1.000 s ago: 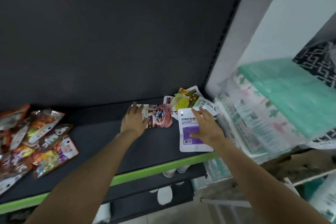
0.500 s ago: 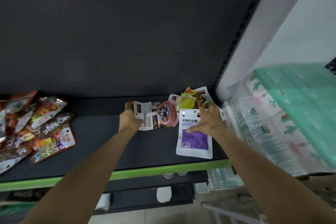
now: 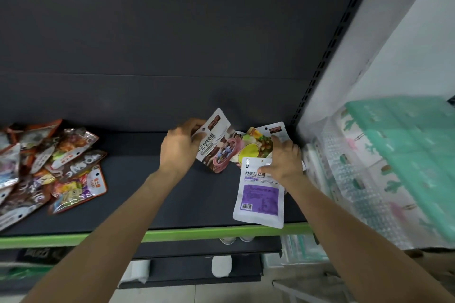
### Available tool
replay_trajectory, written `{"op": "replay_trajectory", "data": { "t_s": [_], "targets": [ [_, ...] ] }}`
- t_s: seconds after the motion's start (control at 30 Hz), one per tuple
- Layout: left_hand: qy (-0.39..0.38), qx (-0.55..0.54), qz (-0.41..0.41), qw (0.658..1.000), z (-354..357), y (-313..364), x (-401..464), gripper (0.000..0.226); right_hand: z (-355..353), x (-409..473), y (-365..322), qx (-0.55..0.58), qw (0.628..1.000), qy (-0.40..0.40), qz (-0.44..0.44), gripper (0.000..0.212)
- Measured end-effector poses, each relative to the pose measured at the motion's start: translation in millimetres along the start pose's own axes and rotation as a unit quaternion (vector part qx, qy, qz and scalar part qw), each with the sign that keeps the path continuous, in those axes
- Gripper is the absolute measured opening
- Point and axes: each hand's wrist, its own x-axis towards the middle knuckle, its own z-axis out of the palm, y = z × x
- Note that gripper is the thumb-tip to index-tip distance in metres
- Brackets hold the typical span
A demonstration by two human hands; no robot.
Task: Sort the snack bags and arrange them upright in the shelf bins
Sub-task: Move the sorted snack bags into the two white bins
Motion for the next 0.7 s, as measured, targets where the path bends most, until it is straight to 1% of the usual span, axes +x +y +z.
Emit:
{"op": "replay_trajectory", "data": {
  "t_s": [0.07, 0.13, 0.2, 0.27, 0.37, 0.47, 0.6, 0.7],
  "targets": [
    [0.007, -0.001, -0.017, 1.0, -3, 0, -1, 0.018, -5, -4, -3, 0.05, 0.999, -0.006, 0.014, 0.085],
    [0.01, 0.001, -0.03, 1.0, -8, -2, -3, 0.018, -8, -9, -5, 0.106, 0.994, -0.027, 0.025, 0.066],
    [0.013, 0.006, -0.036, 0.999, -15, -3, -4, 0.019, -15, -14, -5, 0.123, 0.992, -0.029, 0.016, 0.047],
    [0.017, 0.018, -0.038, 0.999, -21, -2, -7, 0.019, -26, -18, -7, 0.144, 0.989, -0.023, 0.005, 0.035],
    [0.016, 0.064, -0.027, 0.997, -34, 2, -12, 0.018, -48, -27, -17, 0.159, 0.987, -0.012, -0.018, 0.025],
    [0.004, 0.114, -0.003, 0.993, -50, 6, -19, 0.019, -66, -42, -36, 0.142, 0.988, 0.006, -0.061, 0.014],
    [0.018, 0.153, 0.013, 0.988, -81, 2, -33, 0.02, -83, -62, -65, 0.108, 0.986, 0.045, -0.115, 0.01],
    [0.035, 0.16, 0.028, 0.986, -110, -7, -47, 0.016, -89, -75, -90, 0.093, 0.981, 0.069, -0.155, 0.009]
  ]
}}
